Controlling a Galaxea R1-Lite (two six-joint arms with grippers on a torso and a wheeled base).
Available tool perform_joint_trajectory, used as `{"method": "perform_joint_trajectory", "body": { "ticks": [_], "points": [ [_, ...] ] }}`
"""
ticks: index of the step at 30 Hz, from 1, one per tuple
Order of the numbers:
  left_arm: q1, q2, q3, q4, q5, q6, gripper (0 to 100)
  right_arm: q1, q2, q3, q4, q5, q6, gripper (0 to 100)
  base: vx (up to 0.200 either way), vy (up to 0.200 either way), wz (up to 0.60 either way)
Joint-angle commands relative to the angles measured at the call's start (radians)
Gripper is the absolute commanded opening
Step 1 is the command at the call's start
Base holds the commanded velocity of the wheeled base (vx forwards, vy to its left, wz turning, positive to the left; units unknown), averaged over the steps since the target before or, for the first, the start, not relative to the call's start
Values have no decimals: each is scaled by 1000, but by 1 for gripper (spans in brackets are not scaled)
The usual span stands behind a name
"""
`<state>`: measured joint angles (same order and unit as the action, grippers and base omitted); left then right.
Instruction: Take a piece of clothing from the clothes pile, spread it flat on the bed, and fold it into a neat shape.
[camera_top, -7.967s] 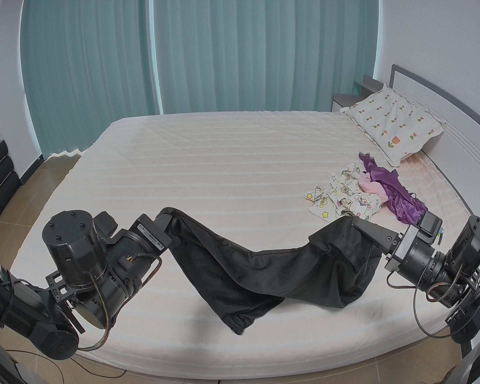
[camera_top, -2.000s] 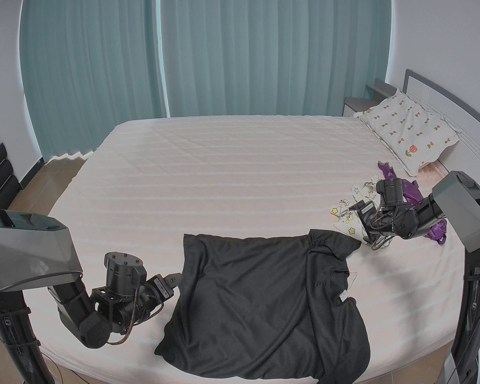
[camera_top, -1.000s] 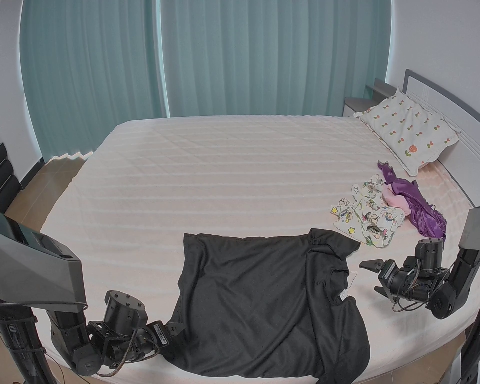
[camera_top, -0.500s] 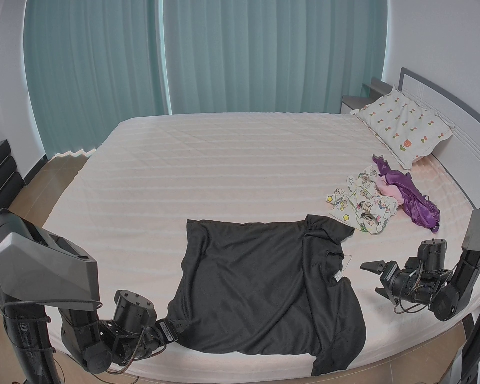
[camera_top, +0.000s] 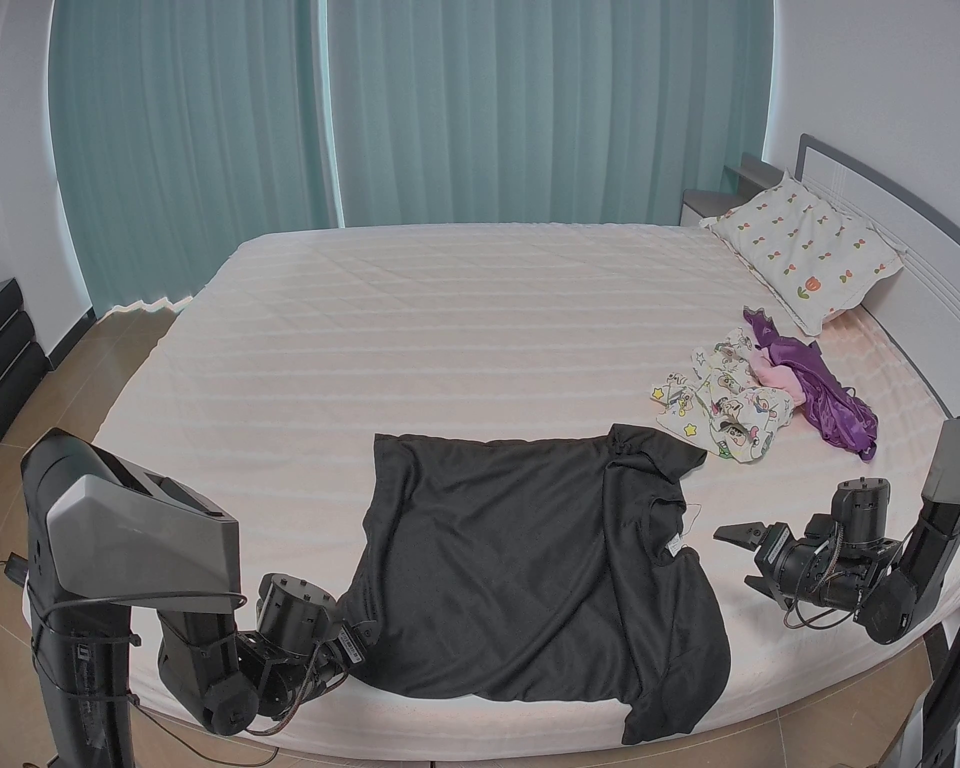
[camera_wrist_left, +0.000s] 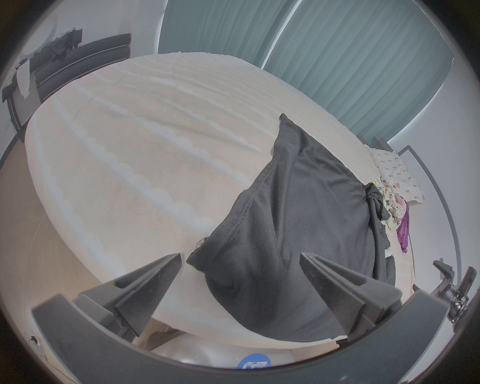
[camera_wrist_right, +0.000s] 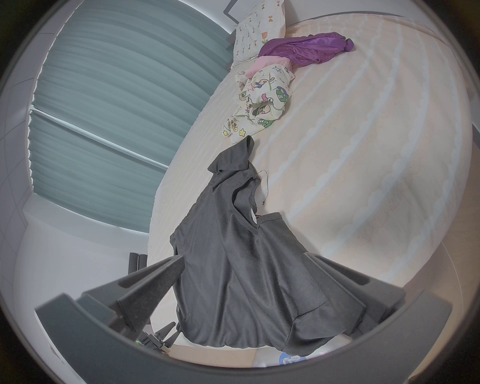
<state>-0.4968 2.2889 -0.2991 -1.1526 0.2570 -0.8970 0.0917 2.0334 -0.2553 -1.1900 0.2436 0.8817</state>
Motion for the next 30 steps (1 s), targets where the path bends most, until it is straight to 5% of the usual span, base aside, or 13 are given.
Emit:
{"method": "perform_joint_trajectory", "body": {
  "ticks": [1, 2, 18, 30],
  "points": [
    [6, 53, -31, 5, 7, 4, 100, 0, -1, -2, 0, 0, 0, 100, 0, 0, 0],
    [7, 57, -31, 7, 7, 4, 0, 0, 1, -2, 0, 0, 0, 100, 0, 0, 0],
    [15, -8, 115, 97, 64, 135, 0, 0, 5, 2, 0, 2, -1, 100, 0, 0, 0],
    [-20, -20, 144, 183, 64, 139, 0, 2, 8, 1, 1, 2, -1, 100, 0, 0, 0]
  ]
}}
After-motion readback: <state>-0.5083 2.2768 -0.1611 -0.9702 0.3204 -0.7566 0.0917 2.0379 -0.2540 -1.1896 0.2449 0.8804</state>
